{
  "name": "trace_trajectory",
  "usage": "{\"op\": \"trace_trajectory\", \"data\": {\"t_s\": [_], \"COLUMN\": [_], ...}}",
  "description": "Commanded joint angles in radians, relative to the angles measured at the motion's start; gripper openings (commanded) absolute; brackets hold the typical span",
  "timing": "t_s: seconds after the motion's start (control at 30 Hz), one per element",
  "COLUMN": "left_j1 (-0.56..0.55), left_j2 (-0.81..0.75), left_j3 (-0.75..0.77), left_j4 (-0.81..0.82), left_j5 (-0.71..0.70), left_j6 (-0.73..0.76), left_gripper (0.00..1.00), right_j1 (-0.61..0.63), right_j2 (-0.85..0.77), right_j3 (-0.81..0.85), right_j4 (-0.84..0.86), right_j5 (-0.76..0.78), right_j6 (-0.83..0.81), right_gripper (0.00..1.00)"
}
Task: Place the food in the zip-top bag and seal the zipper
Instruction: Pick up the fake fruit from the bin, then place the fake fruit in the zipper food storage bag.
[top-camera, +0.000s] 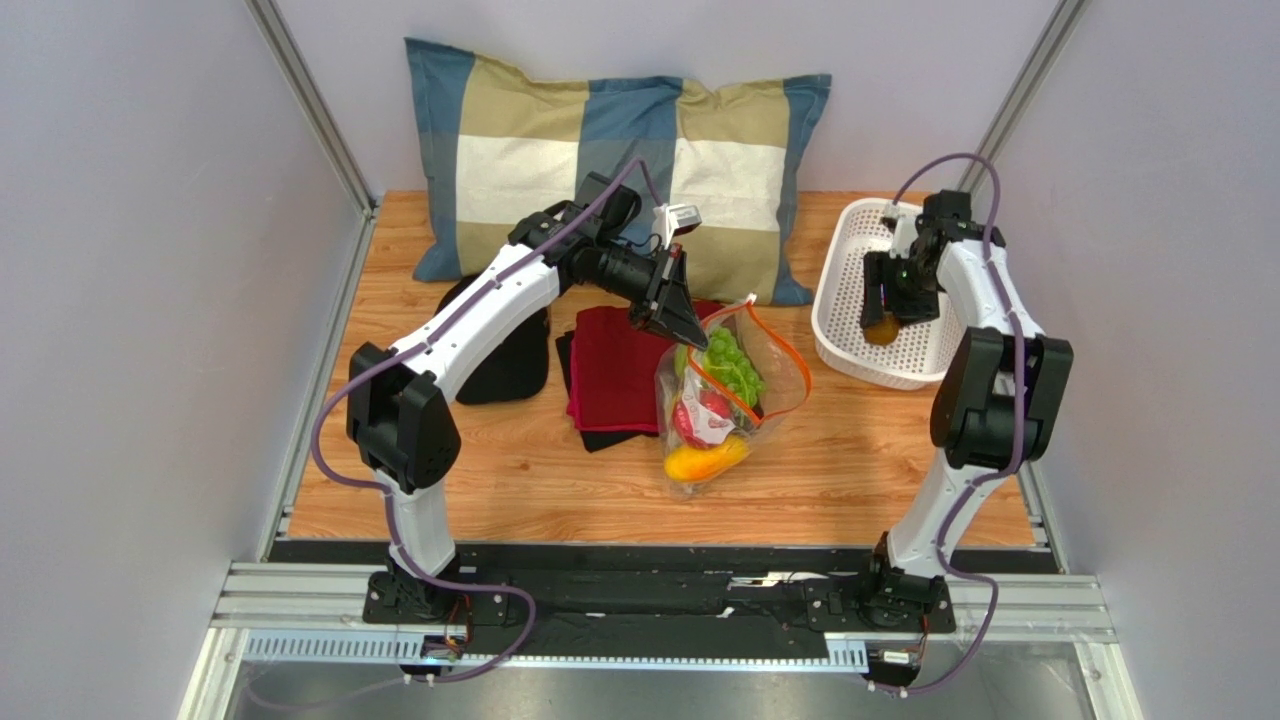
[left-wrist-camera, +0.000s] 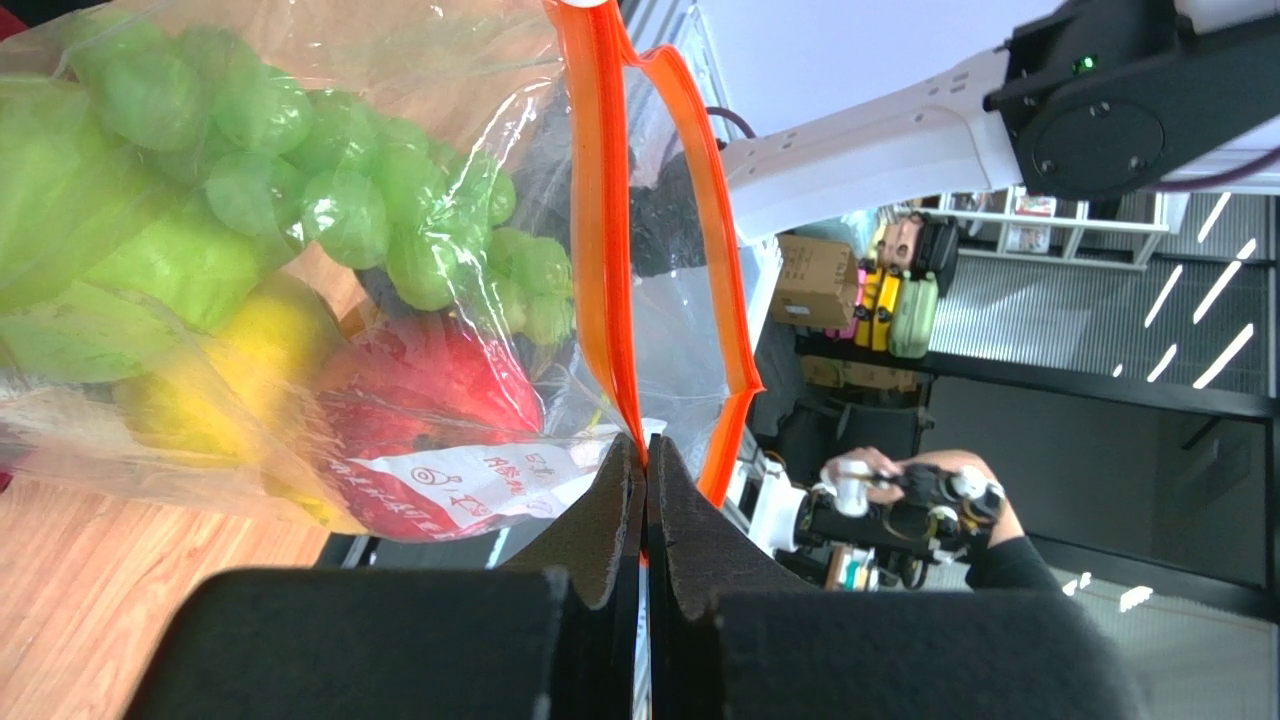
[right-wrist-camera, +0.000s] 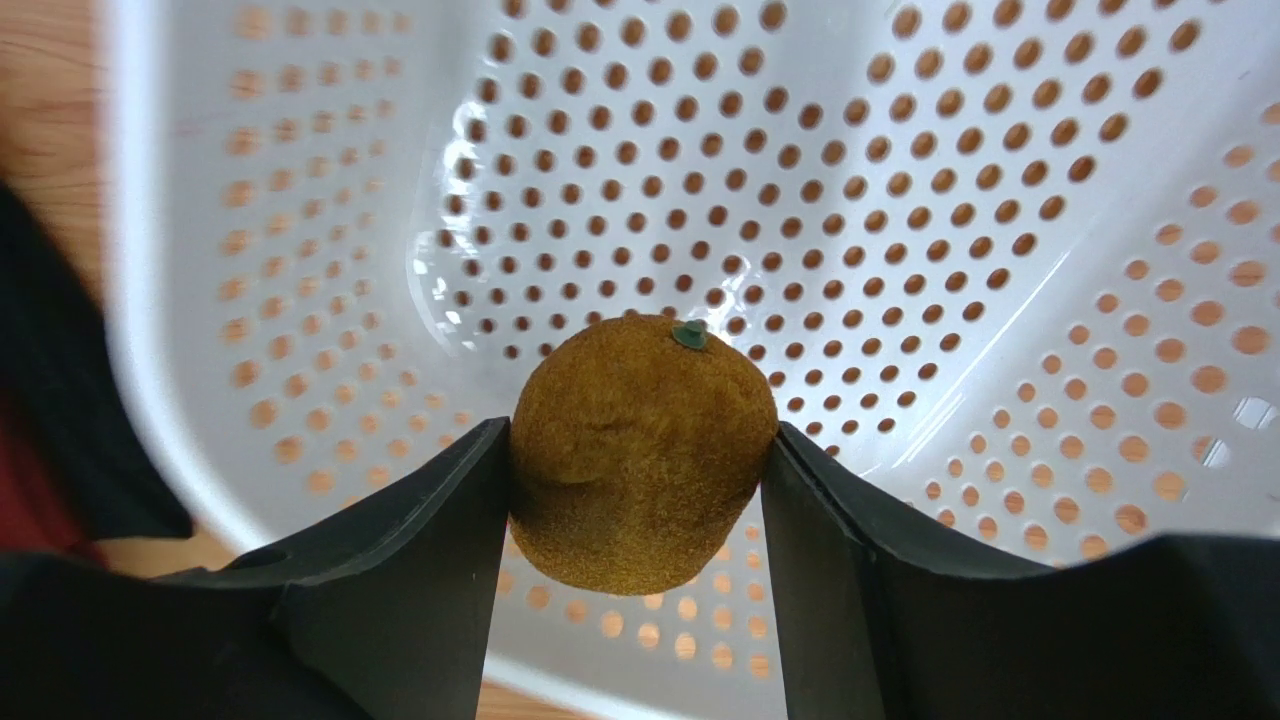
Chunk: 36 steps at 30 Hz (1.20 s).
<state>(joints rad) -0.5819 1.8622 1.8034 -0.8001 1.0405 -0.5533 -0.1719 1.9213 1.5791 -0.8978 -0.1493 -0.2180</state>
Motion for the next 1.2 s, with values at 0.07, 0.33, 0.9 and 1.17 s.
{"op": "trace_trajectory", "data": {"t_s": [0.07,0.33,0.9,1.17], "left_j1": [0.007,0.007,0.007,0.007], "left_j2": [-0.057,-0.061,-0.083,-0.092], "left_j3": [-0.006,-0.004,-0.018,-0.03], "left_j4": [0.035,0.029,0.025,0.024], "left_j5": [0.009,0.01,0.009,0.007], "left_j6": [0.001,0.004,0.012,0.026], "left_gripper": [0.0,0.0,0.0,0.0], "right_j1": [0.026,0.236,0.658,0.637], "right_j2": [-0.293,-0.657,-0.671,-0.711], "right_j3": [0.13,-0.001,-0.157,-0.088], "right_j4": [-0.119,-0.044,-0.026,-0.058], "right_j5": [-0.31,-0.535,-0.309,-0.233], "right_j6": [-0.012,0.005,-0.077,-0.038], "right_gripper": [0.35,0.32,0.36,0.87]}}
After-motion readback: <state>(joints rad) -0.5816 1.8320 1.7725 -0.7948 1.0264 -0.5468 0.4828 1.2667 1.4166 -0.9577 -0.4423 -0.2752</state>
